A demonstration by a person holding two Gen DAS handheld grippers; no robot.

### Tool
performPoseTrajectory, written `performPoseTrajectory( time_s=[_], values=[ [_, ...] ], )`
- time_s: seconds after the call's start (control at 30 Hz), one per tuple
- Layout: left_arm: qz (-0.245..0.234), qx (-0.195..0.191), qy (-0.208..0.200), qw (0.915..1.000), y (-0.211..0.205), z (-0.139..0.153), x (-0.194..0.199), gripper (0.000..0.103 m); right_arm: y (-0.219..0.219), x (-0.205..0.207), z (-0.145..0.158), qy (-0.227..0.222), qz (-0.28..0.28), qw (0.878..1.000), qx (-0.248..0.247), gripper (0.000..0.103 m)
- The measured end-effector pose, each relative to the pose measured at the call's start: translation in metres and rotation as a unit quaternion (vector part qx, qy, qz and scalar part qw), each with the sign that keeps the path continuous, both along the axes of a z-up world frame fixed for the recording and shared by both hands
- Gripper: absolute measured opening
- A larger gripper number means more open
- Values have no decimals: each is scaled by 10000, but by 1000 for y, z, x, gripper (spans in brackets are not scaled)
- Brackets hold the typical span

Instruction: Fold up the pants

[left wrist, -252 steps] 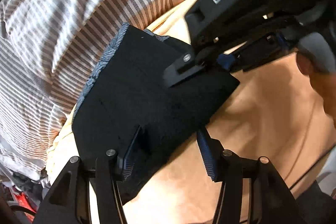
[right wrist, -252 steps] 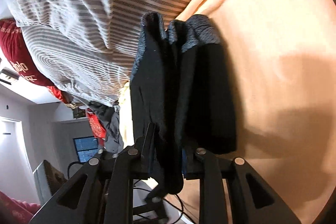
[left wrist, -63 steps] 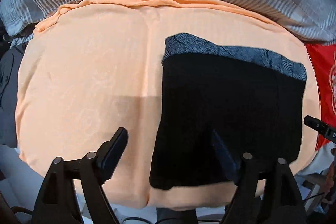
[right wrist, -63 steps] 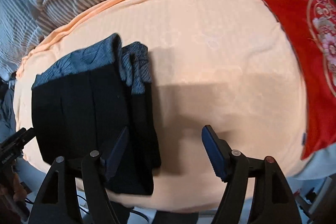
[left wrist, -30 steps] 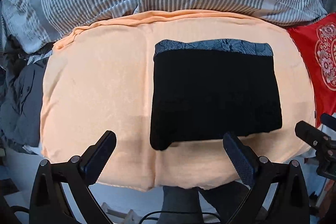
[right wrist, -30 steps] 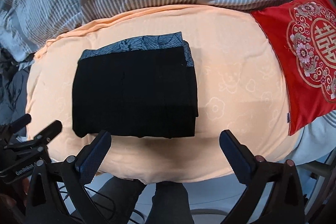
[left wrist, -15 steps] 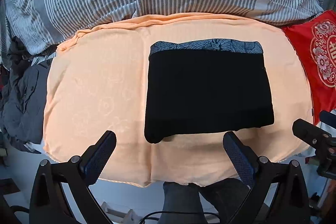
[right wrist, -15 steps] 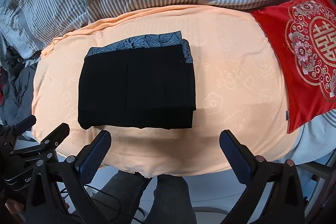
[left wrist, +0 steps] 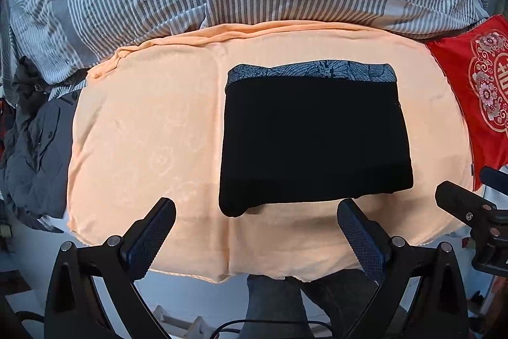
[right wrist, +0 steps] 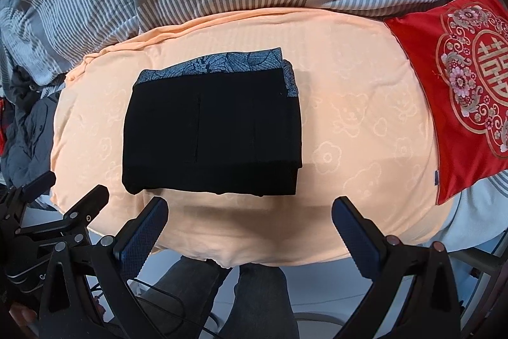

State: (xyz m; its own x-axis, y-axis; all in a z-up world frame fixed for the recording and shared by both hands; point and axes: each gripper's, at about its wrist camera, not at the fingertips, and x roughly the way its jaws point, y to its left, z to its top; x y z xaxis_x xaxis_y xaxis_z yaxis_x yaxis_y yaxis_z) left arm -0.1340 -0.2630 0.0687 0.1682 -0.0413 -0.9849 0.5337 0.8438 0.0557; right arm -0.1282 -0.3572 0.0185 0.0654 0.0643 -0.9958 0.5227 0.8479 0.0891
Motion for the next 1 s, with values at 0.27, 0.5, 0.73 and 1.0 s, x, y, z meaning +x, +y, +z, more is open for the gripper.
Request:
performPoseTrajectory(
  time_s=[0.27,0.5,0.73,1.0],
  values=[
    [0,-6,17,10000,0,-1,-1,102,2,1,-2,14,30,10000,22,103],
    [2,0,26,10000,0,-1,-1,102,3,-1,-3,21,19,10000,34,103],
    [42,-1,71,10000,0,-4,0,102,5,-2,-4,27,20,10000,43,103],
    [99,-114,49,9999,0,-1,0,102,5,-2,-5,36,8,10000,42,103]
  ],
)
